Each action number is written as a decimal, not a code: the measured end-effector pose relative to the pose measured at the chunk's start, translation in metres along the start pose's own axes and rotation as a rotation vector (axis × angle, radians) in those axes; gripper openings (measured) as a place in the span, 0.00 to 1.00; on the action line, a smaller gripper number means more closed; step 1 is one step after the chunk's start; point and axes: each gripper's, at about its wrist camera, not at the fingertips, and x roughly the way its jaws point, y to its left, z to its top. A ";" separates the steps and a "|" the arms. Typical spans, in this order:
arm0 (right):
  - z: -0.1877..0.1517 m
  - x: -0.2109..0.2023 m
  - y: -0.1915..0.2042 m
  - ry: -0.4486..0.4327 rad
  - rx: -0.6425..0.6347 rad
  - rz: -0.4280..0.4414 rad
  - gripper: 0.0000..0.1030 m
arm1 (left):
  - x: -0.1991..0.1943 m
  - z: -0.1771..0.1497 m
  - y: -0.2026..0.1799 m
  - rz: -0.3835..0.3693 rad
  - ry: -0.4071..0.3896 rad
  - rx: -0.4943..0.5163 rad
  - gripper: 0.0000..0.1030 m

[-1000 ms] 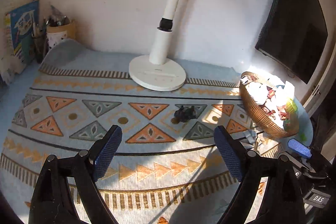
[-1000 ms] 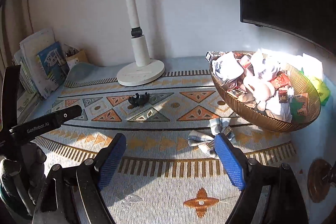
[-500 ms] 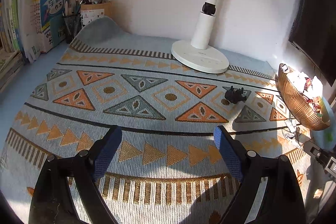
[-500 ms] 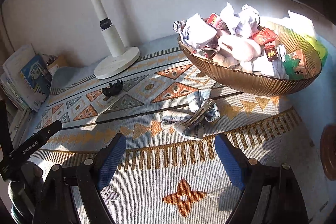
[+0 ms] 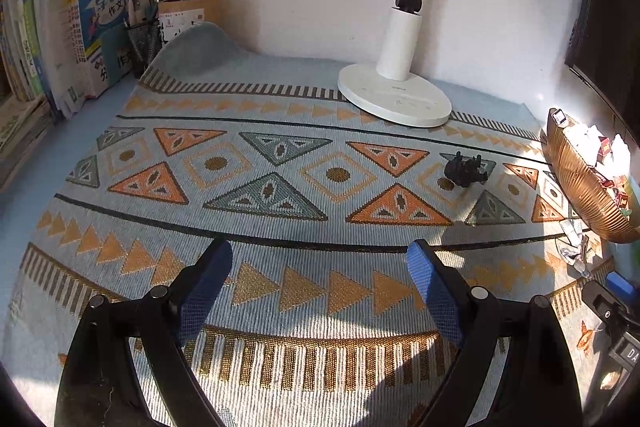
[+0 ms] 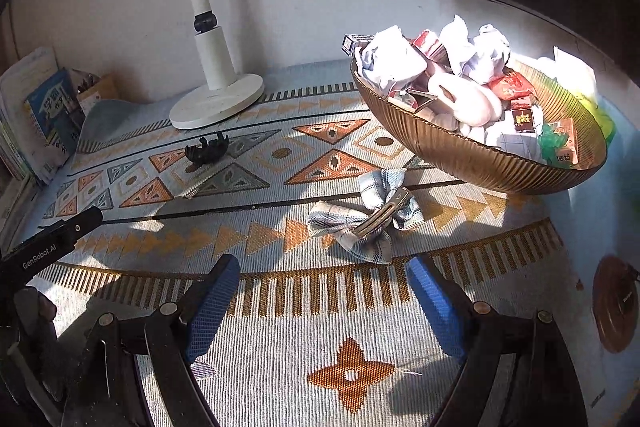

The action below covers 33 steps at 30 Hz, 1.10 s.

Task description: Organize objects

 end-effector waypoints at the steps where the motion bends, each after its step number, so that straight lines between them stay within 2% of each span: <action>1: 0.000 0.001 0.000 0.004 0.000 -0.003 0.83 | 0.000 0.000 0.000 0.001 0.001 0.000 0.86; 6: 0.000 -0.001 0.004 -0.008 -0.024 0.001 0.83 | 0.003 0.000 0.000 0.011 0.017 -0.001 0.86; 8: -0.001 -0.004 0.012 -0.013 -0.075 0.052 0.83 | 0.007 0.001 -0.001 0.039 0.041 0.000 0.86; 11: -0.005 -0.001 0.036 0.035 -0.171 0.106 0.83 | 0.016 0.003 -0.001 0.125 0.089 -0.004 0.86; 15: -0.002 0.013 0.072 0.127 -0.205 0.182 0.83 | 0.029 0.008 0.010 0.163 0.151 -0.039 0.87; 17: 0.000 0.023 0.091 0.139 -0.242 0.124 0.83 | 0.032 0.010 0.012 0.195 0.149 -0.018 0.93; 18: 0.001 0.029 0.098 0.142 -0.258 0.086 0.83 | 0.034 0.011 0.014 0.205 0.155 -0.012 1.00; 20: 0.003 0.042 0.106 0.158 -0.270 0.053 0.83 | 0.037 0.012 0.022 0.169 0.164 -0.052 1.00; 25: 0.005 0.054 0.105 0.185 -0.235 0.045 0.88 | 0.035 0.012 0.026 0.157 0.149 -0.034 1.00; 27: 0.005 0.058 0.103 0.195 -0.220 0.055 1.00 | 0.034 0.012 0.025 0.158 0.150 -0.032 1.00; 28: 0.004 0.060 0.102 0.203 -0.206 0.058 1.00 | 0.033 0.012 0.025 0.159 0.150 -0.031 1.00; 33: -0.001 0.056 0.109 0.142 -0.201 0.040 1.00 | 0.031 0.012 0.026 0.157 0.151 -0.030 1.00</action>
